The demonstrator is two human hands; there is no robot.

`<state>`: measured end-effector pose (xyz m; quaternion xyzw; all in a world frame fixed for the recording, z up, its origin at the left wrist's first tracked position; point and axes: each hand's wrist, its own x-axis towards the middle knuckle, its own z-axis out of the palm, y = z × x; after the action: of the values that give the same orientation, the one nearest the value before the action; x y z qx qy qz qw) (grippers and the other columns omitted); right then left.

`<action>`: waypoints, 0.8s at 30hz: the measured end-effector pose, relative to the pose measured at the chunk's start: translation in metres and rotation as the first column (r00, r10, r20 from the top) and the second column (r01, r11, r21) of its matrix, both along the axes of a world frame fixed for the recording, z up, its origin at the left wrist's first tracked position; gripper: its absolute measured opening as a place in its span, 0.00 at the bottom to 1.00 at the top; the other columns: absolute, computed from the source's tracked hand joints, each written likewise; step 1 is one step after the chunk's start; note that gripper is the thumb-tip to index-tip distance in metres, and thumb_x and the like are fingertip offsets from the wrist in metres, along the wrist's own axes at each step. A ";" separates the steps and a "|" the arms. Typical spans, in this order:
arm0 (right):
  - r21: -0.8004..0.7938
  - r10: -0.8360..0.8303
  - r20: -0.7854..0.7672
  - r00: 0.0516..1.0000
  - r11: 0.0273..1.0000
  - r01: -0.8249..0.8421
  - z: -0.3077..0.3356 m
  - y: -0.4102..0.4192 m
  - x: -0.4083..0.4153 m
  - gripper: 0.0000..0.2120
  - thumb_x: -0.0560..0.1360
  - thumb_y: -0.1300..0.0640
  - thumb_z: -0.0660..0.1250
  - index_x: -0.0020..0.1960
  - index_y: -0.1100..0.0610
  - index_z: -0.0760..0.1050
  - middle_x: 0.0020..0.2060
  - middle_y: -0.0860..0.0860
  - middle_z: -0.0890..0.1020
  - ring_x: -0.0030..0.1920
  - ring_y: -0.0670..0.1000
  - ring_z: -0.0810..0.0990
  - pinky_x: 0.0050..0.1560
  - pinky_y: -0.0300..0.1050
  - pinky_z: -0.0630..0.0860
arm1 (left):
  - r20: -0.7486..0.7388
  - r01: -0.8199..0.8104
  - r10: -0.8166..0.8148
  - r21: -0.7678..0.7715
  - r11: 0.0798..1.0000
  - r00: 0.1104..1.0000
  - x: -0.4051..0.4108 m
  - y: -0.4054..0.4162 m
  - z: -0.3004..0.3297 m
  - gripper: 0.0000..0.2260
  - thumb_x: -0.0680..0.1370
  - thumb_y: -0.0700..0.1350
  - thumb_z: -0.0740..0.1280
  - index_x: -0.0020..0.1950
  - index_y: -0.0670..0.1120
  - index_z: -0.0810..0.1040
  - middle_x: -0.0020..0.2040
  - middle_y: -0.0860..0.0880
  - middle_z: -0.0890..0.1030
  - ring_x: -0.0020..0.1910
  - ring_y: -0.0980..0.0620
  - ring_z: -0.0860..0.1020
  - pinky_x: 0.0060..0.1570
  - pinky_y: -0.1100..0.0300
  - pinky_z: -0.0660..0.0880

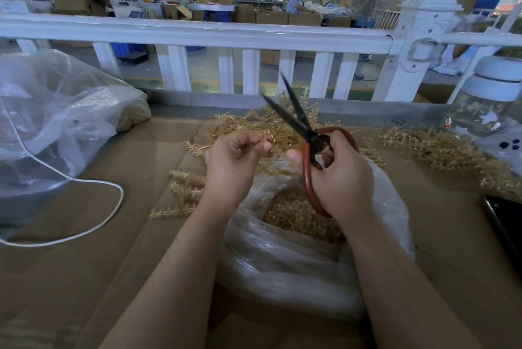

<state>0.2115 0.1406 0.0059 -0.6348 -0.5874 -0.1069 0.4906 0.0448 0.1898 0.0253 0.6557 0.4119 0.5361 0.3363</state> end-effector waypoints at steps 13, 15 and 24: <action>-0.234 0.052 0.167 0.985 0.972 -0.012 -0.003 0.004 0.001 0.28 0.68 0.24 0.63 0.46 0.50 0.74 0.36 0.42 0.79 0.37 0.44 0.77 0.37 0.44 0.78 | 0.316 0.226 -0.175 -0.133 0.965 0.933 -0.002 0.008 -0.006 0.08 0.77 0.34 0.68 0.45 0.44 0.84 0.42 0.51 0.86 0.44 0.58 0.81 0.44 0.71 0.74; -0.227 0.036 0.173 0.984 0.974 0.004 -0.003 0.004 0.000 0.28 0.68 0.24 0.63 0.46 0.49 0.75 0.35 0.42 0.79 0.37 0.44 0.78 0.36 0.43 0.79 | 0.324 0.251 -0.201 -0.120 0.961 0.924 -0.003 0.008 -0.006 0.07 0.77 0.34 0.68 0.45 0.44 0.85 0.43 0.51 0.86 0.45 0.57 0.82 0.45 0.71 0.74; -0.232 0.017 0.163 0.986 0.972 0.021 0.000 0.001 -0.001 0.28 0.67 0.23 0.63 0.45 0.48 0.76 0.34 0.41 0.79 0.36 0.43 0.77 0.35 0.41 0.76 | 0.344 0.338 -0.291 -0.085 0.937 0.893 -0.003 0.006 -0.005 0.08 0.77 0.36 0.69 0.44 0.46 0.85 0.44 0.50 0.86 0.46 0.57 0.82 0.46 0.70 0.75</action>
<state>0.2109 0.1414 0.0059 -0.6776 -0.6335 -0.0897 0.3627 0.0413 0.1958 0.0206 0.5903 0.2760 0.5445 0.5281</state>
